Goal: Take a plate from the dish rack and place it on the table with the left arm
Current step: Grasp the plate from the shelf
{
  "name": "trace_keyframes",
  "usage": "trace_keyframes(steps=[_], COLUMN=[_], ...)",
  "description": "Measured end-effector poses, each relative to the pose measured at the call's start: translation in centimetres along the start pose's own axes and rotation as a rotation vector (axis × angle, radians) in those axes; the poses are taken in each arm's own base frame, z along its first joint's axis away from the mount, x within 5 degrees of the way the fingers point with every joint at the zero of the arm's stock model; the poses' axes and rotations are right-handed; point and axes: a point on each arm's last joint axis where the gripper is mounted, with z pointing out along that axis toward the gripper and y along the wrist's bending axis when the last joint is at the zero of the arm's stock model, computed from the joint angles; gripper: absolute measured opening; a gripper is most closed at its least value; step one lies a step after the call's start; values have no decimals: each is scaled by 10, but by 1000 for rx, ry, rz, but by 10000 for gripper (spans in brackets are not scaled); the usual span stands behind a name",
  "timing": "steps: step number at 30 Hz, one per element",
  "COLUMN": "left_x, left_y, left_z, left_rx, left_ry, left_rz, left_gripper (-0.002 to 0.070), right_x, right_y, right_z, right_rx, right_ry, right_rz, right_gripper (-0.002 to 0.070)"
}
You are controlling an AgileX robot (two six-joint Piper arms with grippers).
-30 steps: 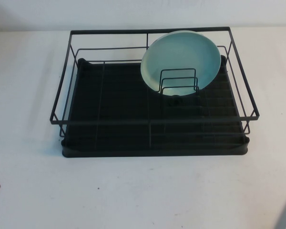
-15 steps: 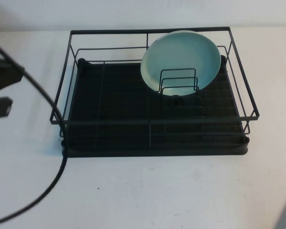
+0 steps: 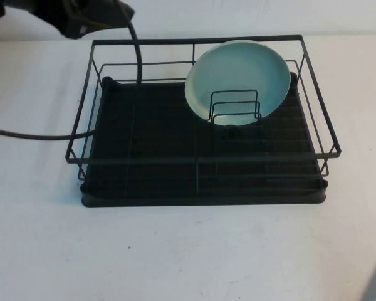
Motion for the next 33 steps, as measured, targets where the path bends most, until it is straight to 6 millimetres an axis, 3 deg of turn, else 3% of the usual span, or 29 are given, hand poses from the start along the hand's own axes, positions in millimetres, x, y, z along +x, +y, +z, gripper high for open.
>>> trace_keyframes(steps=[2,4,11,18,25,33], left_x=[-2,-1,5,15,26,39], left_y=[6,11,16,13,8,9], left_z=[15,33,109,164,203,223], left_rx=[35,55,2,-44,-68,-68], left_ry=[-58,-100,-148,-183,-216,-221], left_rz=[25,88,216,264,205,192], left_gripper=[503,524,526,526,526,526], right_x=[0,0,0,0,0,0], right_y=[0,0,0,0,0,0], right_z=[0,0,0,0,0,0], right_rx=[0,0,0,0,0,0], right_ry=[0,0,0,0,0,0], right_rz=[0,0,0,0,0,0], right_gripper=[-20,-20,-20,-20,-20,-20])
